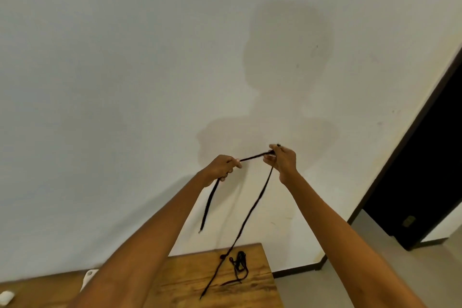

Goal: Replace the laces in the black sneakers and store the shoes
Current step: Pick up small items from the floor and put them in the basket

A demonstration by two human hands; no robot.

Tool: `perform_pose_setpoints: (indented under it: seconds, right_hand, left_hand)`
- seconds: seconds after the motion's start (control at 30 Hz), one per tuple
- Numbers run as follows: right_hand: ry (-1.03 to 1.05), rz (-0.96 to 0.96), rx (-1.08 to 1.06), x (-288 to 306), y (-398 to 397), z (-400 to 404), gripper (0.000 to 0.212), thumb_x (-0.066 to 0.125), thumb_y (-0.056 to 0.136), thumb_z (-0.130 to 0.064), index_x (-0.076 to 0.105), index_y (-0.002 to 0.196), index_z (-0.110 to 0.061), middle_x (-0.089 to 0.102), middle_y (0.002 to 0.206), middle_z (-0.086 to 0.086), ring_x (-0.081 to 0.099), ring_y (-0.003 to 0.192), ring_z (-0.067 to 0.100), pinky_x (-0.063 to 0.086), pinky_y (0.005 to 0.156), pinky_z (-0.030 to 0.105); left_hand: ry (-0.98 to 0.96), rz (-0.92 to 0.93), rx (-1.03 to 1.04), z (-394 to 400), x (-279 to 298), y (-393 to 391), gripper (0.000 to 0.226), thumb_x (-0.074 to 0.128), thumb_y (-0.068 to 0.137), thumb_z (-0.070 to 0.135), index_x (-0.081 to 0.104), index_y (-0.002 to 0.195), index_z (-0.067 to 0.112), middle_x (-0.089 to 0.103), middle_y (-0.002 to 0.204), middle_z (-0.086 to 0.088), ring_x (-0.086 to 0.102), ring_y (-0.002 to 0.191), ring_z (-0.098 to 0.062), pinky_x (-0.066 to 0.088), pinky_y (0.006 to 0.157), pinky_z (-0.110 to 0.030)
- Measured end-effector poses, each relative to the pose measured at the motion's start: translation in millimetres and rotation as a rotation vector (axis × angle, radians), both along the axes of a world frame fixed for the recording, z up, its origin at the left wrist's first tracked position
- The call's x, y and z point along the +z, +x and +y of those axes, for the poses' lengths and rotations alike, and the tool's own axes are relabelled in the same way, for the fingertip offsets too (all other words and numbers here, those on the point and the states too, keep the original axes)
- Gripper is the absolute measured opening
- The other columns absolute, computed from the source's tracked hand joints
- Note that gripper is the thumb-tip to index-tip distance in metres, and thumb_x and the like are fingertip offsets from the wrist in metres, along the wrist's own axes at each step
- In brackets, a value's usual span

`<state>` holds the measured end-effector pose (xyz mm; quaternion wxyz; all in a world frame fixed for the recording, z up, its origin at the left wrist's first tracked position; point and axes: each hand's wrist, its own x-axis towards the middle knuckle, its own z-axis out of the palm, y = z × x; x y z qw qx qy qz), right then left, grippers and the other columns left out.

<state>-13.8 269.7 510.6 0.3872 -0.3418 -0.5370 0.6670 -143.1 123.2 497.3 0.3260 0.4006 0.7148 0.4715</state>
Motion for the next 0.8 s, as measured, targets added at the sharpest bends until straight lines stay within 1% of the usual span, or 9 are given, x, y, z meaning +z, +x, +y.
perform_pose_setpoints:
  seconds: [0.1,0.2,0.27,0.33,0.43,0.5,0.6,0.73,0.8]
  right_hand:
    - [0.079,-0.315,0.147,-34.1,0.3,0.6,0.027,0.056,0.095,-0.024,0.065,0.091,0.002,0.061,0.076,0.013,0.061,0.054,0.02,0.057,0.054,0.026]
    - [0.333,-0.609,0.19,-51.5,-7.0,-10.5,0.035,0.055,0.094,-0.038,0.055,0.08,-0.005,0.057,0.073,0.008,0.058,0.054,0.02,0.055,0.064,0.034]
    - [0.397,-0.544,0.181,-54.3,-12.0,-19.2,0.029,0.055,0.094,-0.035,0.05,0.087,-0.007,0.057,0.084,0.008,0.057,0.06,0.018,0.053,0.061,0.032]
    - [0.277,-0.334,0.29,-52.6,-14.3,-27.4,0.024,0.052,0.096,-0.031,0.053,0.107,-0.009,0.059,0.1,0.008,0.06,0.067,0.017,0.052,0.058,0.026]
    - [0.231,-0.249,0.509,-52.3,-15.3,-29.8,0.027,0.051,0.097,-0.028,0.059,0.116,-0.011,0.064,0.094,0.005,0.064,0.071,0.016,0.054,0.063,0.026]
    - [0.29,-0.289,0.541,-57.6,-14.8,-25.7,0.021,0.056,0.095,-0.022,0.065,0.109,-0.009,0.066,0.088,0.006,0.064,0.069,0.014,0.055,0.066,0.024]
    - [0.244,-0.29,0.395,-68.0,-12.4,-15.6,0.013,0.061,0.092,-0.016,0.069,0.097,-0.008,0.066,0.081,0.008,0.06,0.06,0.013,0.054,0.06,0.023]
    - [0.195,-0.395,0.064,-83.2,-3.7,0.5,0.017,0.056,0.093,-0.017,0.066,0.103,-0.006,0.064,0.078,0.003,0.051,0.057,0.012,0.041,0.051,0.022]
    - [0.26,-0.442,0.103,-89.9,0.1,-0.9,0.018,0.055,0.093,-0.014,0.065,0.107,-0.009,0.065,0.087,0.003,0.05,0.059,0.012,0.039,0.05,0.019]
  left_hand:
    - [-0.003,0.146,0.009,6.3,-6.6,-7.0,0.035,0.04,0.1,0.025,0.066,0.099,0.002,0.041,0.067,0.005,0.035,0.057,-0.007,0.028,0.047,-0.012]
    - [-0.092,0.304,-0.096,17.4,-9.4,-7.9,0.034,0.041,0.1,0.027,0.066,0.092,0.005,0.051,0.078,0.003,0.044,0.068,-0.008,0.036,0.064,-0.019]
    - [-0.175,0.344,-0.116,24.5,-15.3,-9.1,0.033,0.039,0.1,0.029,0.063,0.087,0.011,0.055,0.086,0.002,0.048,0.073,-0.009,0.038,0.072,-0.023]
    - [-0.207,0.338,-0.125,28.8,-21.2,-8.5,0.031,0.038,0.1,0.025,0.062,0.091,0.008,0.055,0.09,-0.001,0.049,0.078,-0.014,0.038,0.072,-0.023]
    - [-0.17,0.25,-0.087,29.6,-25.6,-5.1,0.032,0.037,0.1,0.02,0.062,0.097,0.0,0.055,0.087,-0.004,0.047,0.072,-0.012,0.036,0.062,-0.018]
    - [-0.145,0.198,-0.032,26.0,-27.4,-5.8,0.039,0.037,0.101,0.032,0.059,0.083,0.006,0.054,0.078,-0.002,0.043,0.063,-0.006,0.034,0.057,-0.017]
    - [-0.139,0.066,0.059,17.6,-28.1,-11.4,0.043,0.039,0.097,0.046,0.043,0.065,0.017,0.039,0.061,0.003,0.03,0.051,-0.008,0.025,0.048,-0.018]
    - [-0.097,-0.064,0.096,0.0,-24.9,-27.6,0.039,0.041,0.097,0.045,0.04,0.068,0.019,0.032,0.059,0.005,0.021,0.047,-0.007,0.018,0.044,-0.017]
    - [-0.095,-0.057,0.063,-7.1,-20.6,-33.4,0.037,0.04,0.098,0.043,0.043,0.07,0.019,0.032,0.061,0.005,0.021,0.048,-0.008,0.018,0.043,-0.017]
